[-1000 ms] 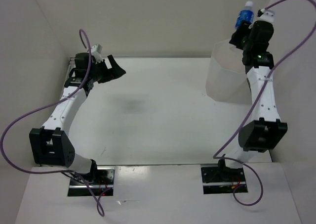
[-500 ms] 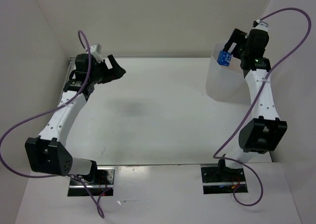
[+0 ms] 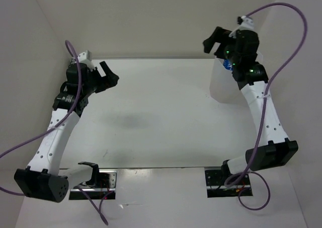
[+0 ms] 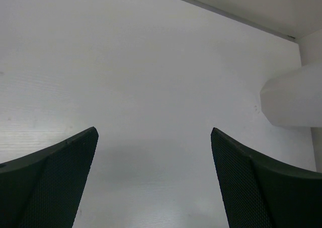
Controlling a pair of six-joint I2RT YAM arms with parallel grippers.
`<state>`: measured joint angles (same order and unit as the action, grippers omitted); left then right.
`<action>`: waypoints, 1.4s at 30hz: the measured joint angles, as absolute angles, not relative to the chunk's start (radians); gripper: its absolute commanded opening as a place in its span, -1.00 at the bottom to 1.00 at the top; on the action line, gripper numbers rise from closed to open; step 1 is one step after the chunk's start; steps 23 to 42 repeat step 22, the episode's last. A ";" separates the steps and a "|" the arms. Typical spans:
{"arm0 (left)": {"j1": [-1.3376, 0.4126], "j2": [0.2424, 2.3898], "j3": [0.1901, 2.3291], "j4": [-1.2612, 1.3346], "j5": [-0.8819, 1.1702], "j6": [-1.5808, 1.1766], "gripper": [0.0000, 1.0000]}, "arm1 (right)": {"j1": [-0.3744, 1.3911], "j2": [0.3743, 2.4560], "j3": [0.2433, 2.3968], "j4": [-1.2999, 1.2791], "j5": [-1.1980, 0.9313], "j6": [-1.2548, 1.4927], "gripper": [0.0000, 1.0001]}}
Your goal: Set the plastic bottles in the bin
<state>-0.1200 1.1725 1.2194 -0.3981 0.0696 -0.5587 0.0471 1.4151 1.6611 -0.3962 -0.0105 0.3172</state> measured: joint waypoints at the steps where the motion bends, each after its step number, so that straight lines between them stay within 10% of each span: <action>1: -0.122 1.148 1.220 -0.421 0.031 -0.559 0.99 | 0.114 1.415 1.655 -0.395 -0.019 0.326 1.00; 16: -0.126 1.198 1.305 -0.545 -0.153 -0.560 0.99 | 0.603 1.584 1.507 -0.427 0.104 0.374 1.00; 42: -0.126 1.196 1.301 -0.563 -0.154 -0.561 0.99 | 0.614 1.585 1.479 -0.430 0.159 0.374 1.00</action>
